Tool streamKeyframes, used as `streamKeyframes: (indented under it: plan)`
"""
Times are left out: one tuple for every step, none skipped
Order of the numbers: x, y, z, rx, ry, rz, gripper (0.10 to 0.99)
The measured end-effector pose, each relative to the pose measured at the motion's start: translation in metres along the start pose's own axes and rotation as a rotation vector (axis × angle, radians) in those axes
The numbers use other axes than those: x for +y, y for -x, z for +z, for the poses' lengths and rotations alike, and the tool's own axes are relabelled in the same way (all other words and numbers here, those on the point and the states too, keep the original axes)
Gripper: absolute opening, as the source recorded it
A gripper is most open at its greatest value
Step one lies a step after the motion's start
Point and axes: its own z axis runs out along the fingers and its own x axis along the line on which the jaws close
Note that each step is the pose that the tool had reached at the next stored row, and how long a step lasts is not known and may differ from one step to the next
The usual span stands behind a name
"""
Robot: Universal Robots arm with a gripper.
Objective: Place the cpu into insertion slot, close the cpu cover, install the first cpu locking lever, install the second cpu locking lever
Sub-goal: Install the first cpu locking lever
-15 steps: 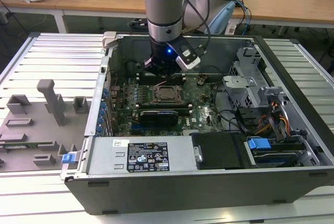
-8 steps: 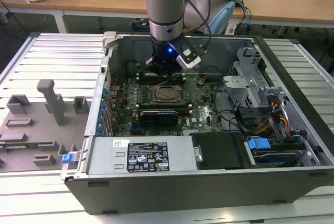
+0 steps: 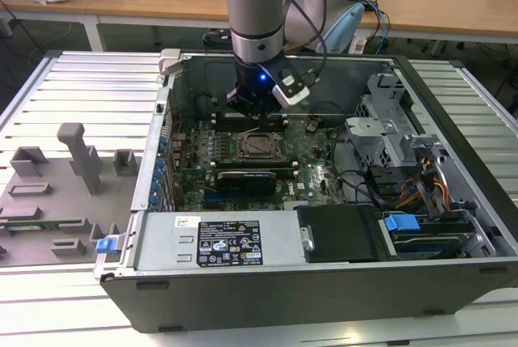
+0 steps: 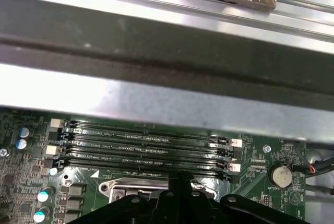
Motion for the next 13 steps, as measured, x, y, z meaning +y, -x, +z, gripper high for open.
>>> streamKeyframes:
  plan:
    - [0.0006,-0.0003,0.0006,-0.0026,-0.001,0.0,0.106]
    - [0.0014,-0.0007,0.0015,-0.0064,-0.002,0.0,0.106]
    - [0.0016,-0.001,0.002,-0.009,-0.003,0.0,0.106]
    - [0.0017,-0.0012,0.0023,-0.0111,-0.004,0.0,0.106]
    - [0.0017,-0.0013,0.0023,-0.0111,-0.004,0.0,0.106]
    - [0.0017,-0.0012,0.0023,-0.0111,-0.004,0.0,0.106]
    - [0.0017,-0.0012,0.0024,-0.0112,-0.004,0.0,0.106]
    - [0.0017,-0.0014,0.0024,-0.0121,-0.005,0.0,0.106]
    - [0.0018,-0.0018,0.0027,-0.0151,-0.007,0.0,0.106]
    - [0.0018,-0.0024,0.003,-0.0206,-0.011,0.001,0.106]
    - [0.0017,-0.0028,0.0032,-0.0242,-0.015,0.002,0.106]
    - [0.0018,-0.0033,0.0036,-0.0272,-0.018,0.003,0.106]
    - [0.0018,-0.0041,0.0041,-0.0283,-0.02,0.005,0.106]
